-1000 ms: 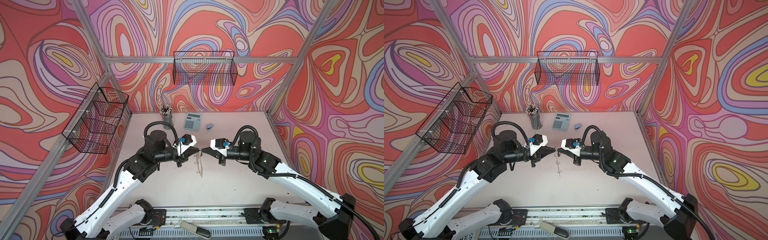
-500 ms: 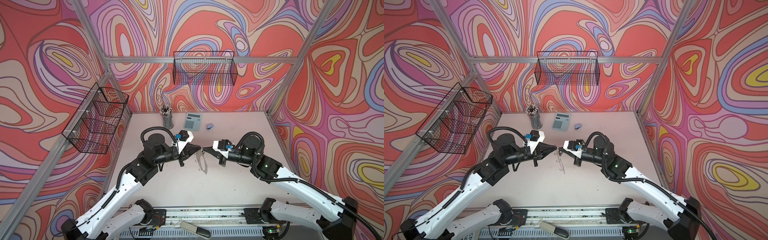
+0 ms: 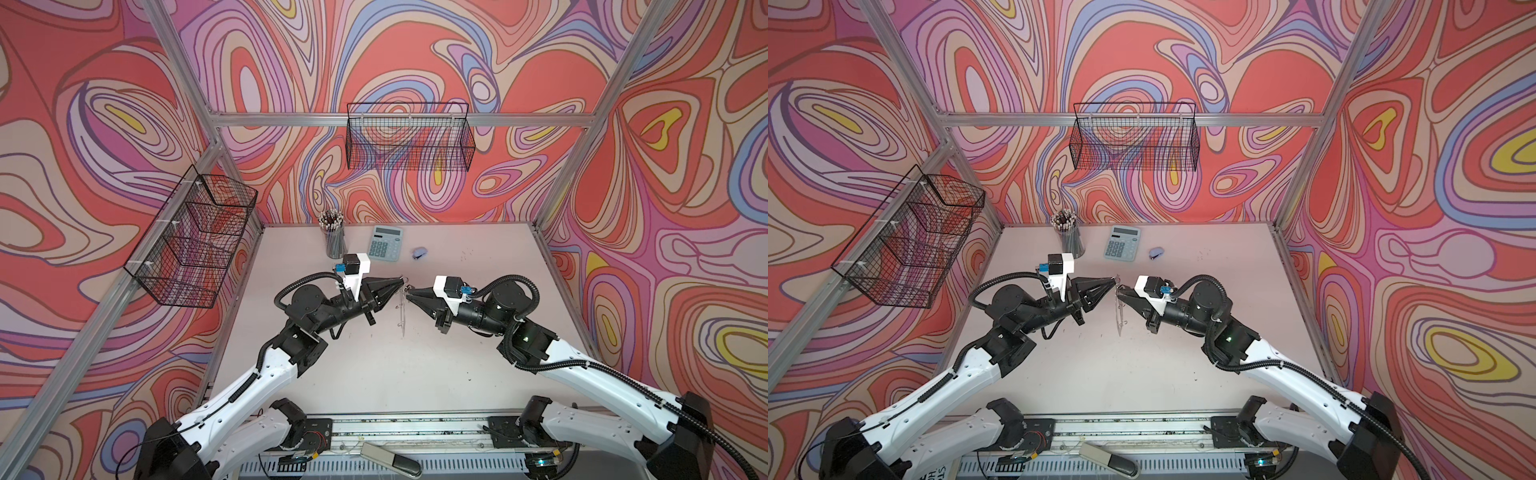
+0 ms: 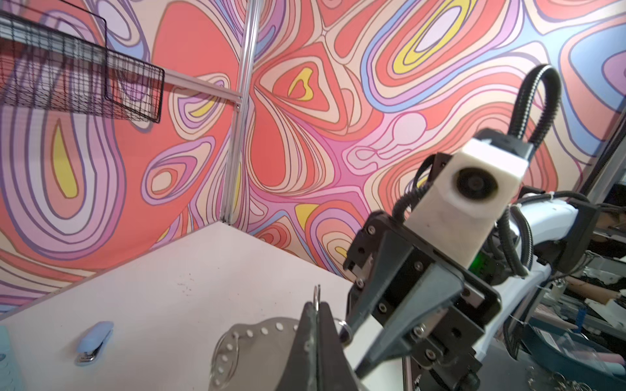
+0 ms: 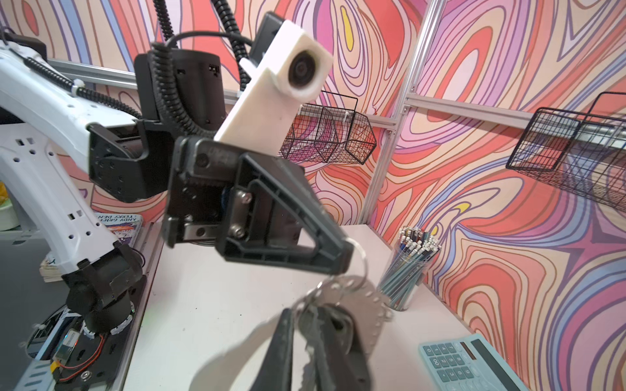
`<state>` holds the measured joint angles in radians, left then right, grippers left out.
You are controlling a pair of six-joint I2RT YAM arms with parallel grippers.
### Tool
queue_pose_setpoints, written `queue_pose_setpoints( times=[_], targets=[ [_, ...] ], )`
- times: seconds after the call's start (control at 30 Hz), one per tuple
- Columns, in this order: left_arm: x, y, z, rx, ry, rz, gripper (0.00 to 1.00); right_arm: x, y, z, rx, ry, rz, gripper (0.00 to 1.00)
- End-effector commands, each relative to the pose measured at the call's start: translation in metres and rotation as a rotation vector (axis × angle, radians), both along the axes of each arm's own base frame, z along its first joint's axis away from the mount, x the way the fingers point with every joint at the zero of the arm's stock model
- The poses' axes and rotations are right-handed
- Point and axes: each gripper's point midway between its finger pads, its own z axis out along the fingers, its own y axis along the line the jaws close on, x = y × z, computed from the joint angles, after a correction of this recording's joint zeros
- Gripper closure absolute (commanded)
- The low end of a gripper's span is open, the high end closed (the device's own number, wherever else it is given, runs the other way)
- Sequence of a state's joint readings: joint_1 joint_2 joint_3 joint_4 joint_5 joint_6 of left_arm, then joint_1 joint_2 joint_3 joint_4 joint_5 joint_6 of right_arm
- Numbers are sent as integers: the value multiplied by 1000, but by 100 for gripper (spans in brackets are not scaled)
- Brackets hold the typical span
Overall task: Attach keys to a key ring
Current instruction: Insert the key into the keyring.
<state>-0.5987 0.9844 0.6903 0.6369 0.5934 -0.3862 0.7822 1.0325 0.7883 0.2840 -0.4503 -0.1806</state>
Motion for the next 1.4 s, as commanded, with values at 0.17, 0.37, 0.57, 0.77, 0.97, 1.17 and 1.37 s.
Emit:
queue_pose_setpoints(
  times=[0.17,0.37,0.57,0.77,0.97,1.17,1.37],
  targets=[
    [2,7,41,-136,-112,24,100,16,-19,18,112,99,-157,72],
    [5,5,44,-170,-130,20,100,33,-38,31,150,147,-302,52],
    [-1,3,51,-226,-155,-37,100,38,-37,40,164,179,-311,51],
    [-6,3,51,-240,-170,-61,100,38,-27,59,189,215,-214,52],
    [-9,5,53,-261,-182,-79,100,50,-31,73,293,345,0,58],
    [-2,4,53,-280,-165,-95,100,40,-22,76,293,335,100,60],
    [1,1,52,-277,-157,-104,100,30,-17,79,299,323,188,64]
  ],
)
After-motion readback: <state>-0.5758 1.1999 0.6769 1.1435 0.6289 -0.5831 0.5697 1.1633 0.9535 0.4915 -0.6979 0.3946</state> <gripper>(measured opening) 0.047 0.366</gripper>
